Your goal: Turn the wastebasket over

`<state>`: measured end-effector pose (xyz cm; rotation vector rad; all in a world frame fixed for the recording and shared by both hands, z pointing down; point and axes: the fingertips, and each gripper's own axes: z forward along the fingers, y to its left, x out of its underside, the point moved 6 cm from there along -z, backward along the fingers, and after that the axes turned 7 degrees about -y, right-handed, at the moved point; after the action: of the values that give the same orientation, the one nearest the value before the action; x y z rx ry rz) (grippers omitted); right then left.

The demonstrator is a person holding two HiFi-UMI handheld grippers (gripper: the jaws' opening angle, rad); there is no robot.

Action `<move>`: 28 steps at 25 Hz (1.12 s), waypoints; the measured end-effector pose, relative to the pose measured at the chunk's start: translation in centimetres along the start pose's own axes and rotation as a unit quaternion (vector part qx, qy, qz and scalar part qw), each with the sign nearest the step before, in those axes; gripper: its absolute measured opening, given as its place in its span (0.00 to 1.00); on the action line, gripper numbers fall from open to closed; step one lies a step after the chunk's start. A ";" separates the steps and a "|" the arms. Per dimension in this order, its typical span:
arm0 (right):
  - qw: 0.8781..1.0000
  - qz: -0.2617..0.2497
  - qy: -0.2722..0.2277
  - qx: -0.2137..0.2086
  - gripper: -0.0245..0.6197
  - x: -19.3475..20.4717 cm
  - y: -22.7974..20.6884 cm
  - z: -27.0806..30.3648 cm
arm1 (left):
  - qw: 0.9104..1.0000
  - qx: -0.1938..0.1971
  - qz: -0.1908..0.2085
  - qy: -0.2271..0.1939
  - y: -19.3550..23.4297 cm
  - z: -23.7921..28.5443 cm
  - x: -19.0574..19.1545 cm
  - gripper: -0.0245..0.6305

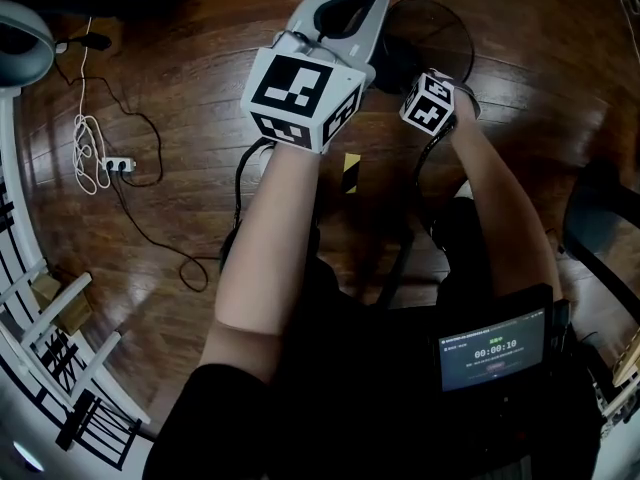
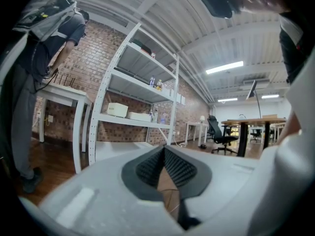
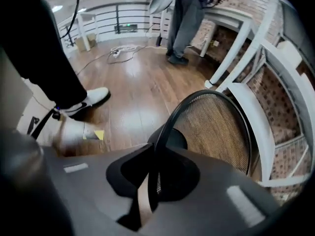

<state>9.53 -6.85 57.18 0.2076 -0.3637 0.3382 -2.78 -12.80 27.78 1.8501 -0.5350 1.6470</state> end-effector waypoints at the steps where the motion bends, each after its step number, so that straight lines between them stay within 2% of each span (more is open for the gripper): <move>1: 1.000 -0.021 0.009 -0.004 0.07 0.1 0.7 0.3 | 1.000 0.000 0.000 -0.002 -0.1 0.0 0.0 0.04; 8: 0.994 -0.104 0.040 -0.024 0.08 0.3 3.9 1.5 | 1.000 0.003 0.008 -0.007 0.1 -0.1 -0.6 0.04; 12: 0.991 -0.115 0.055 -0.036 0.08 1.2 6.6 2.5 | 1.000 0.005 0.008 -0.005 -0.1 -0.5 -0.2 0.04; 18: 0.989 -0.131 0.053 -0.037 0.08 1.4 8.1 3.1 | 1.000 0.005 0.011 0.000 -0.3 -0.7 0.1 0.04; 20: 0.986 -0.152 0.057 -0.037 0.09 1.6 8.4 2.9 | 1.000 0.005 0.013 0.004 -0.5 -0.7 0.2 0.04; 22: 0.984 -0.164 0.061 -0.037 0.18 1.9 8.2 2.3 | 1.000 0.007 0.016 0.005 -0.8 -0.5 0.1 0.04; 24: 0.985 -0.160 0.052 -0.031 0.20 2.0 7.5 1.1 | 1.000 0.010 0.020 0.006 -1.1 -0.2 -0.1 0.04; 28: 0.992 -0.121 0.011 -0.016 0.24 2.1 6.5 -2.5 | 0.999 0.023 0.027 0.013 -1.8 0.2 0.1 0.04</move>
<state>9.83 0.42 56.64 0.2137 -0.3181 0.0946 -1.42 -11.56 27.56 1.8596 -0.5445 1.7287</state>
